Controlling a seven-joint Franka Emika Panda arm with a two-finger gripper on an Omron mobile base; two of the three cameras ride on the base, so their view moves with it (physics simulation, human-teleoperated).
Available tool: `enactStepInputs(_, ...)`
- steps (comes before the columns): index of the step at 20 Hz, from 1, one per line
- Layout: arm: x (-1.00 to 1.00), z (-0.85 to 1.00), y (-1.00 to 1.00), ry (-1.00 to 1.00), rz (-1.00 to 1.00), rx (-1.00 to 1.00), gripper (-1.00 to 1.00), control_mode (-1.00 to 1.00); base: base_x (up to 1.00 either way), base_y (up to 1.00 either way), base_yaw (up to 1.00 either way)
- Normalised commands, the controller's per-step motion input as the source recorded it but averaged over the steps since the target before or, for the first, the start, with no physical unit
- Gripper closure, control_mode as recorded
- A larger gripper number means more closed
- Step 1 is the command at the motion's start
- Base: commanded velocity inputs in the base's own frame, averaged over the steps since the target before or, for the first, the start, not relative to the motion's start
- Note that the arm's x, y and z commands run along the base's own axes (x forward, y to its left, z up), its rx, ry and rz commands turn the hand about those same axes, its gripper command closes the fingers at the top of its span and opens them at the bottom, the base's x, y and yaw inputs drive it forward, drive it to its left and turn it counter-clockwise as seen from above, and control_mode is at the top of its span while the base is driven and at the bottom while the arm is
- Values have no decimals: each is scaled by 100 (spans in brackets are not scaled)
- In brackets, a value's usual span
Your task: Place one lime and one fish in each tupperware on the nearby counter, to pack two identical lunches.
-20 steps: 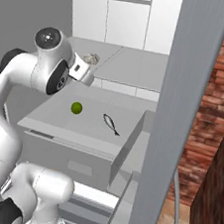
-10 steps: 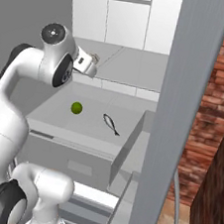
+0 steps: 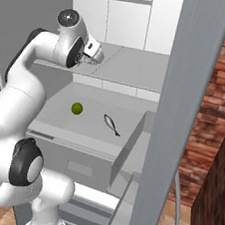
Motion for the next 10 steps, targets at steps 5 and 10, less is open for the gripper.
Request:
enactStepInputs(5, 41, -41, 13, 8, 5, -3, -100, -100, 0, 0, 0)
enactStepInputs(10, 55, -32, 5, 2, 3, -5, -100, -100, 0, 0, 0)
